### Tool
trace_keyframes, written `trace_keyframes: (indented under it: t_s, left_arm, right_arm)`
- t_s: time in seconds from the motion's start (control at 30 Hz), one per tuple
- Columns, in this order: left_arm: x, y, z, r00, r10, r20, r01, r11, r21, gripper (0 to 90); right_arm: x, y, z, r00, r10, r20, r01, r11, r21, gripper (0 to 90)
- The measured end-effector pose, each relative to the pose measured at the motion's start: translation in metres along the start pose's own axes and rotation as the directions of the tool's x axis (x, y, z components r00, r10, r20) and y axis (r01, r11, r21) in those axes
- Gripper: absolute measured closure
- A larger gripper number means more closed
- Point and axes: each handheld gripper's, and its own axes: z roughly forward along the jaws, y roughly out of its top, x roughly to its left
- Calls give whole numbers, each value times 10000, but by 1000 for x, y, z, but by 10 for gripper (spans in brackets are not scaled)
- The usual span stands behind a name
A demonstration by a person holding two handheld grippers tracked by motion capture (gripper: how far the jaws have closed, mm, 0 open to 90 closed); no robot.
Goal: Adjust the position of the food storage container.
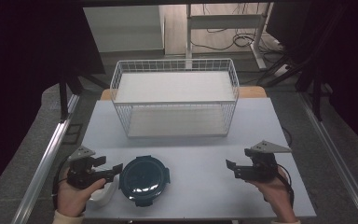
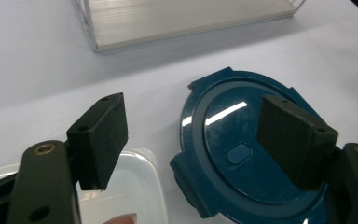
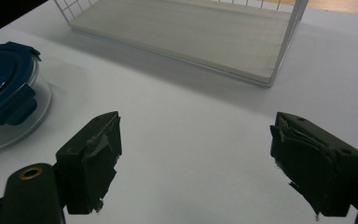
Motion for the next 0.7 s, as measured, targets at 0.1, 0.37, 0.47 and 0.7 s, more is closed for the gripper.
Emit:
trace_keyframes:
  t_s: [0.1, 0.37, 0.47, 0.7]
  left_arm:
    - [-1, 0, 0, 10000, 17, 6, -17, 10000, -34, 242]
    - [1, -3, -6, 9999, 125, 77, -125, 9999, -29, 240]
    - [0, -2, -10, 9998, 143, 105, -142, 9999, -80, 241]
    - [-7, 3, -12, 9998, -7, 202, 9, 10000, -99, 255]
  right_arm:
    - [-3, 0, -2, 10000, 51, 5, -51, 10000, 7, 169]
    - [-1, -1, -1, 9991, 408, -112, -407, 9991, 108, 177]
    - [1, -2, -3, 9991, 401, -98, -400, 9991, 145, 180]
    - [2, -1, -8, 9987, 503, 121, -505, 9986, 176, 187]
